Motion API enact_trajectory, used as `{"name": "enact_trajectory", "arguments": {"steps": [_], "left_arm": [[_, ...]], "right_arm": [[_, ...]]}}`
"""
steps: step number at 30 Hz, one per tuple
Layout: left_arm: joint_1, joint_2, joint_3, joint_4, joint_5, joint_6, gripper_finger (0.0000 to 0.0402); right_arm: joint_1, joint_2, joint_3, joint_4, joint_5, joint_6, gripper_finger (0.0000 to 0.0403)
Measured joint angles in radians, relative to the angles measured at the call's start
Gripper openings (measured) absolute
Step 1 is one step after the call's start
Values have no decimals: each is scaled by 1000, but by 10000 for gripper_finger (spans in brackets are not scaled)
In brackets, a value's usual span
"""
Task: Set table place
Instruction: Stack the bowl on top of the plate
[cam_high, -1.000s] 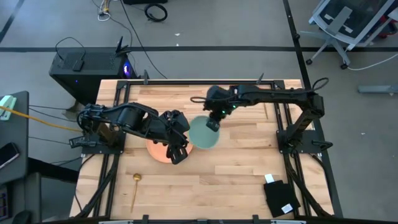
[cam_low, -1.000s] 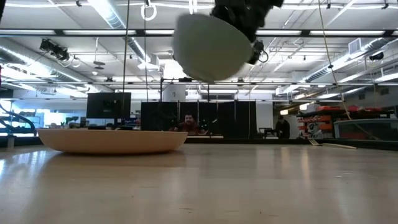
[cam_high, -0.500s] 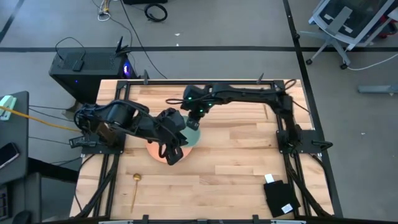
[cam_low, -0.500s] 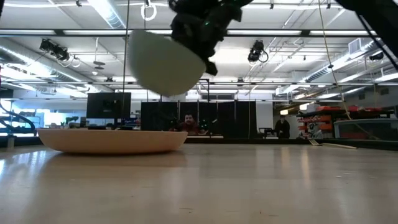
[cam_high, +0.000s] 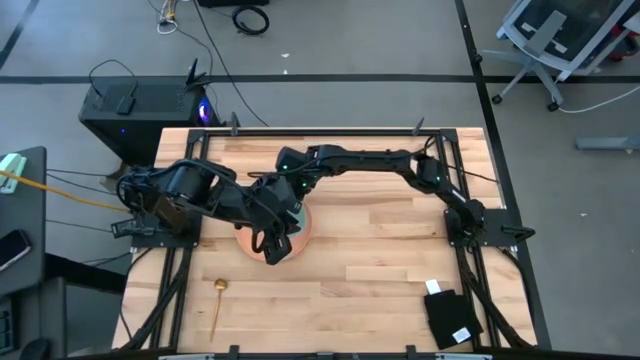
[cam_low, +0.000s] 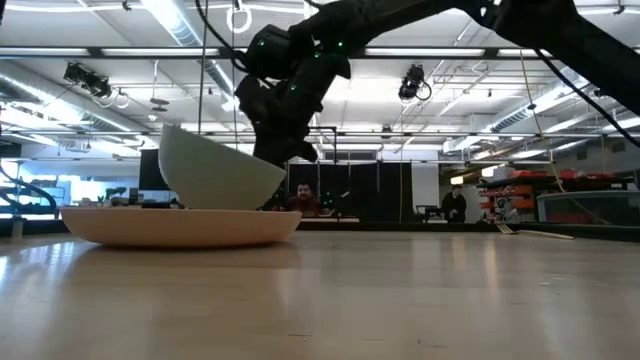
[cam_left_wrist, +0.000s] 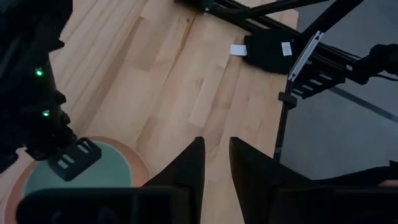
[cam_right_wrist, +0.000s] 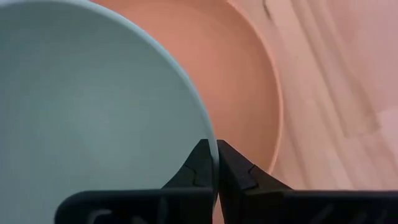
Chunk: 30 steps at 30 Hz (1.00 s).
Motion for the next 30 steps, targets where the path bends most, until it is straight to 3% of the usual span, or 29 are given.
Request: {"name": "enact_trajectory", "arguments": {"steps": [23, 30], "left_arm": [[0, 0, 0, -4, 0, 1, 86], [0, 0, 0, -5, 0, 2, 79]], "right_arm": [[7, 22, -8, 43, -39, 20, 39], [7, 22, -8, 71, -39, 14, 90]]}}
